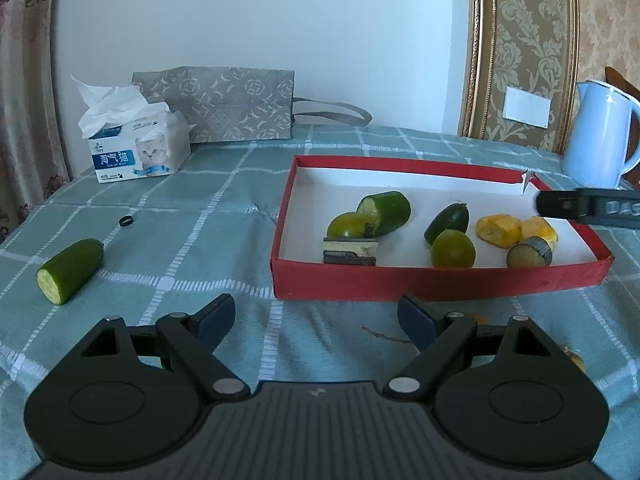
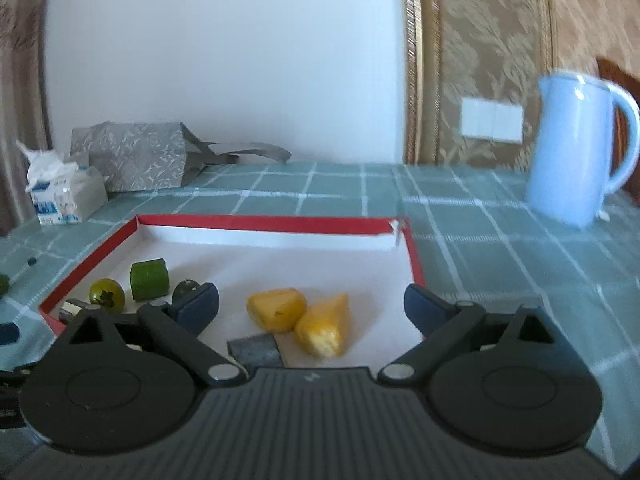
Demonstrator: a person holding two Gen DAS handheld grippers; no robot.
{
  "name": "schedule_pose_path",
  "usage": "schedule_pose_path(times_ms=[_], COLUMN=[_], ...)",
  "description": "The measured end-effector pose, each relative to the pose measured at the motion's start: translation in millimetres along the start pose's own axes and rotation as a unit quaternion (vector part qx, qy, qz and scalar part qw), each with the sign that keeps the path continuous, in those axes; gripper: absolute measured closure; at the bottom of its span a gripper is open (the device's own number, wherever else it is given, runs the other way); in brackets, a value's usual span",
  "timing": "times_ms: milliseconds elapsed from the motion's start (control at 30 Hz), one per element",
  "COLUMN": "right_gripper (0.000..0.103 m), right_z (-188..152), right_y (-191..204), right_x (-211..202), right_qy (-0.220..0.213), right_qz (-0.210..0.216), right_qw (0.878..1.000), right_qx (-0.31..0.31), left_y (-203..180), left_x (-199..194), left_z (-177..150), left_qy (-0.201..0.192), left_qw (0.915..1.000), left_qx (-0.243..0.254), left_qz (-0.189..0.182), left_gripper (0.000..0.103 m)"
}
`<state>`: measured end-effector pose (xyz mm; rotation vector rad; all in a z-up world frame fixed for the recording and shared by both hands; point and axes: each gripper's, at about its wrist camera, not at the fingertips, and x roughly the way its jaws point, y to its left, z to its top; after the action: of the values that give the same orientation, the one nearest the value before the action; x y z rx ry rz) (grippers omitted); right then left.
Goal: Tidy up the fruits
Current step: 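Withdraw both tools from the tray and reach the left tool to a brown fruit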
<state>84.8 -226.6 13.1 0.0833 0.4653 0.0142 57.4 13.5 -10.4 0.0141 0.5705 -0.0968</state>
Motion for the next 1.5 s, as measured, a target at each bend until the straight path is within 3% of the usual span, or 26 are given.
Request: schedule_pose_path(times_ms=[267, 467, 667, 867, 1133, 1500], right_gripper=[0.000, 0.000, 0.000, 0.000, 0.000, 0.000], right_z=[-13, -37, -40, -43, -43, -46], right_y=[-32, -36, -43, -32, -25, -14], right_x=[-39, -61, -60, -60, -66, -68], right_qy=[-0.012, -0.031, -0.003, 0.005, 0.000, 0.002], right_qz=[0.030, -0.012, 0.020, 0.031, 0.047, 0.050], right_qw=[0.997, 0.999, 0.999, 0.999, 0.999, 0.999], right_qx=[0.071, 0.032, 0.044, 0.023, 0.013, -0.014], left_y=[0, -1, -3, -10, -34, -52], left_x=[0, -2, -10, -18, -12, -3], left_z=[0, -1, -2, -4, -5, -9], left_qy=[0.002, -0.001, -0.013, -0.030, -0.018, -0.012], left_qw=[1.0000, 1.0000, 0.9997, 0.9977, 0.9954, 0.9940], left_qx=[0.002, 0.003, 0.008, 0.017, 0.046, 0.082], left_qz=[0.002, -0.003, -0.017, -0.059, -0.083, -0.071], left_gripper=[0.014, 0.014, 0.014, 0.014, 0.014, 0.014])
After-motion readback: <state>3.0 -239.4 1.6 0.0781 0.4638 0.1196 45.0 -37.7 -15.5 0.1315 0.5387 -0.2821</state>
